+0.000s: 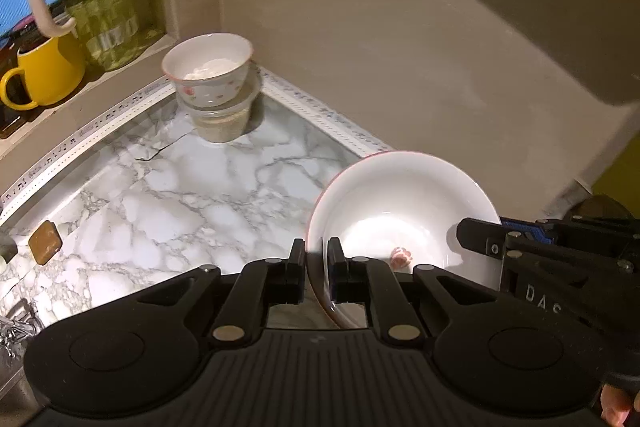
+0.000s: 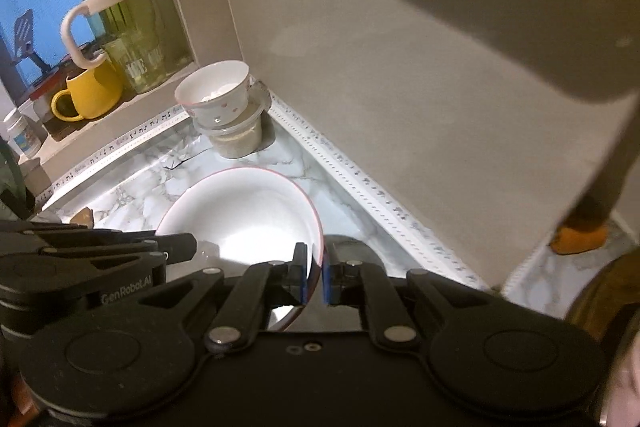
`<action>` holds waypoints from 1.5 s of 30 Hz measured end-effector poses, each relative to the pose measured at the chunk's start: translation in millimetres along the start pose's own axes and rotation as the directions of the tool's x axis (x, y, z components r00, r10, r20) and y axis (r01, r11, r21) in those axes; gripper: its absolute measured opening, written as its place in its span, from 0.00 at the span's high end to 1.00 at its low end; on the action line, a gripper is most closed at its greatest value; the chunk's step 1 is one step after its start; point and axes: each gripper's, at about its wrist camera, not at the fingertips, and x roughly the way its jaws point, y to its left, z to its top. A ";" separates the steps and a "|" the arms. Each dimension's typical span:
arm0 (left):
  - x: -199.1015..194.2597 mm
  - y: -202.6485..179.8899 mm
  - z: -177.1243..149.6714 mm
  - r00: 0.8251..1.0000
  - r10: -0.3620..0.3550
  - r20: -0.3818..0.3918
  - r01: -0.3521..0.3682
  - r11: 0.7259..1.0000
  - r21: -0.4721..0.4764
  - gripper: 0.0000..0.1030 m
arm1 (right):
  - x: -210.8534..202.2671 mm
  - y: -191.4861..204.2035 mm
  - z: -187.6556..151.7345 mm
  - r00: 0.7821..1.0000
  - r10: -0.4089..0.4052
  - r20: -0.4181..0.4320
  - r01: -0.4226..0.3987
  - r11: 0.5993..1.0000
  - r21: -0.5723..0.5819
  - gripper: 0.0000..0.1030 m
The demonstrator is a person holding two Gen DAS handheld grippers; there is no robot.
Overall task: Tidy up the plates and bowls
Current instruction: 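Lift the red-rimmed white bowl and carry it toward the steel pot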
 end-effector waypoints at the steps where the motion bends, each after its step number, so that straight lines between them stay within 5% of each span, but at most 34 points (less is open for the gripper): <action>1: -3.9 -5.3 -2.0 1.000 -0.004 0.003 0.004 1.000 0.009 0.90 | -6.0 -2.7 -1.7 1.000 -0.004 0.004 0.004 1.000 0.007 0.92; 28: -43.6 -153.4 3.2 0.991 -0.136 -0.004 0.134 0.968 0.213 0.91 | -112.2 -101.8 -43.2 0.980 -0.184 0.082 0.167 0.970 0.174 0.93; 45: -42.5 -279.9 13.4 0.969 -0.244 -0.043 0.241 0.890 0.387 0.90 | -166.7 -195.4 -67.3 0.937 -0.338 0.088 0.293 0.898 0.328 0.92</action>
